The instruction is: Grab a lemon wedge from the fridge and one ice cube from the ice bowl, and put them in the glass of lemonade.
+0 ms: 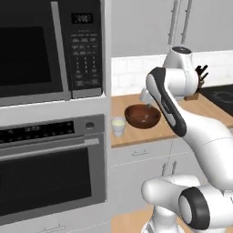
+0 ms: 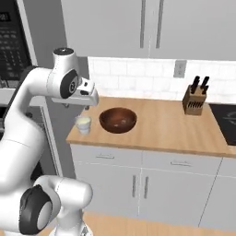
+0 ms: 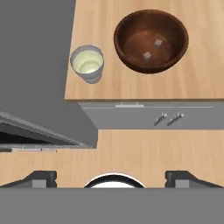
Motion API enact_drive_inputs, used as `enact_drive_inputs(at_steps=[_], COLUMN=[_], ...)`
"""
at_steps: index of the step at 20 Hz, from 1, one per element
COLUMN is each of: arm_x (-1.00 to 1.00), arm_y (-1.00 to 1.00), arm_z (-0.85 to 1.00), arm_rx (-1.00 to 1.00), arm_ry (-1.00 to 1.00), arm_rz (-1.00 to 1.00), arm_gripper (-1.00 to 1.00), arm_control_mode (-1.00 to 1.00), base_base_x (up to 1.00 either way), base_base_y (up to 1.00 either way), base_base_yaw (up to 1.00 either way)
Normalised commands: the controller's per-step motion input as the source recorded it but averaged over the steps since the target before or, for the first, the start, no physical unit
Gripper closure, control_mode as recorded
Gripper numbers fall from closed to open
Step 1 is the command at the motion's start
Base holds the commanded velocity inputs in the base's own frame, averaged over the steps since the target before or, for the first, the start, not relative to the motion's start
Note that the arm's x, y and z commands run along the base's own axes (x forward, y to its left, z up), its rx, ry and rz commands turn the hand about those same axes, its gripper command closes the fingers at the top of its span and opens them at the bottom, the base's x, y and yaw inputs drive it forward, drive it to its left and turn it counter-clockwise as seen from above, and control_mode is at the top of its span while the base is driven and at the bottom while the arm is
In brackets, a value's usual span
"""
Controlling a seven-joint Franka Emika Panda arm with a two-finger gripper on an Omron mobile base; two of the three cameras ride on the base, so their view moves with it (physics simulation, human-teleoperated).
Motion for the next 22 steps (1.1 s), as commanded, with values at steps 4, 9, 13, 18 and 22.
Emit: enact_drive_inputs(at_steps=[4, 9, 13, 18, 22], arm_x=[0.00, 0.00, 0.00, 0.00, 0.00], arm_y=[0.00, 0.00, 0.00, 0.00, 0.00], arm_z=[0.00, 0.00, 0.00, 0.00, 0.00], arm_rx=[0.00, 0.00, 0.00, 0.00, 0.00], arm_ry=[0.00, 0.00, 0.00, 0.00, 0.00], arm_rz=[0.00, 0.00, 0.00, 0.00, 0.00], arm_gripper=[-1.00, -1.00, -1.00, -1.00, -1.00], arm_control_mode=[1.00, 1.00, 1.00, 1.00, 1.00], base_base_x=[0.61, 0.58, 0.35, 0.05, 0.01], base_base_y=[-0.71, -0.30, -0.40, -0.78, -0.50], base_base_yaw=[0.46, 0.40, 0.44, 0.40, 0.20])
